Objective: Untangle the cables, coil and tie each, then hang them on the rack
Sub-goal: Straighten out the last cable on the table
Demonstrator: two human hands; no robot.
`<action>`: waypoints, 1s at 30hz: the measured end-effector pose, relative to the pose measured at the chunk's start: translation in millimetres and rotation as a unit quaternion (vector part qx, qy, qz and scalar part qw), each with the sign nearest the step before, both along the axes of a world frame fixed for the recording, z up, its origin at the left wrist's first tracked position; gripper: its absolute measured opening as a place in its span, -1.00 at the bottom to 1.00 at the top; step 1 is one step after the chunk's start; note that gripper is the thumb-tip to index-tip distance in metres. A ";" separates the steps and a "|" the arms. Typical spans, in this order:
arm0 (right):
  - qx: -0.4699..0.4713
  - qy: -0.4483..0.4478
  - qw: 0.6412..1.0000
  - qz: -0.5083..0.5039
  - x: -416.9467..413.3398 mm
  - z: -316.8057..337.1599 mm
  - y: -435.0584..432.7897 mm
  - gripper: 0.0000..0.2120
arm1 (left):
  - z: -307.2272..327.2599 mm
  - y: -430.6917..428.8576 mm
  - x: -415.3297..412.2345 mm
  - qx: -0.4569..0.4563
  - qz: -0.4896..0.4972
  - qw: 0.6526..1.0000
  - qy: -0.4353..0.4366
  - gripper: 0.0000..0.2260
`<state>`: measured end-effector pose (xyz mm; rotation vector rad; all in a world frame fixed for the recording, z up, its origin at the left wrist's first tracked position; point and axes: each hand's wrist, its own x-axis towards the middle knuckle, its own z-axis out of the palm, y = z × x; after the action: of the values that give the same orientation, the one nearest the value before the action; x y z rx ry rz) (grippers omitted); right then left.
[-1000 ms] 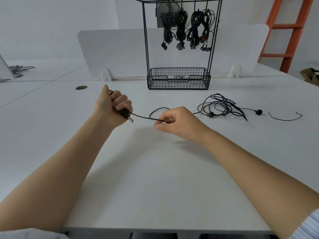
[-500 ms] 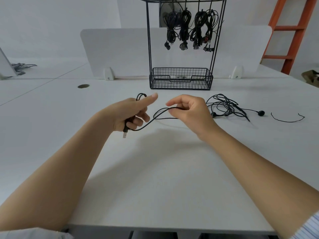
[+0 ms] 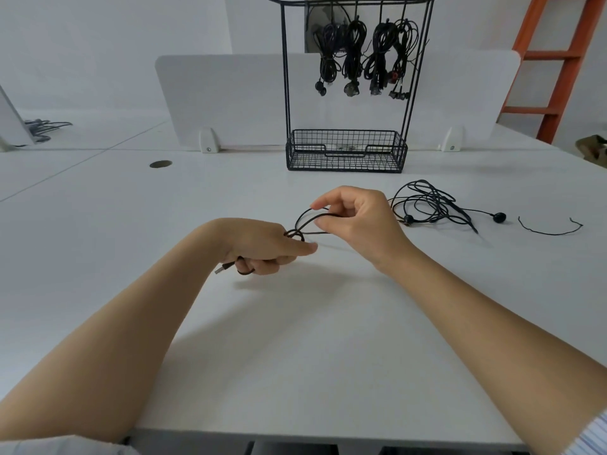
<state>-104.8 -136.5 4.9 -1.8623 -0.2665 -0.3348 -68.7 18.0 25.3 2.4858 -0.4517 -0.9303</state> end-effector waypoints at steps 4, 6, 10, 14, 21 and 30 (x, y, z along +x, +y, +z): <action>0.017 -0.010 1.000 -0.014 2.4 1.0 -3.9 -0.76 | 3.1 2.8 1.7 -0.130 -0.028 0.991 0.021 -0.56; 0.021 -0.014 0.999 -0.025 4.5 1.2 -6.8 -0.77 | 3.4 5.3 3.4 -0.199 -0.036 0.979 0.027 -0.52; 0.049 -0.019 0.997 -0.051 8.0 2.0 -11.1 -0.77 | 0.6 8.5 8.2 -0.319 -0.012 0.947 0.042 -0.49; 0.016 -0.031 0.998 -0.056 8.0 1.6 -10.9 -0.79 | -3.0 3.3 11.0 -0.410 0.077 0.909 0.013 -0.57; -0.230 -0.081 0.968 -0.055 1.1 -6.0 1.1 -0.82 | -4.8 -1.2 17.8 -0.589 0.247 0.769 -0.011 -0.52; -0.421 -0.085 0.902 -0.044 -3.1 -7.9 4.3 -0.68 | -7.7 7.6 27.6 -0.683 0.337 0.641 0.089 -0.37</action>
<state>-107.9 -132.2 -3.0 -2.7095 -0.5015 -0.4952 -41.0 25.6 17.6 0.9362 -0.0245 -0.2269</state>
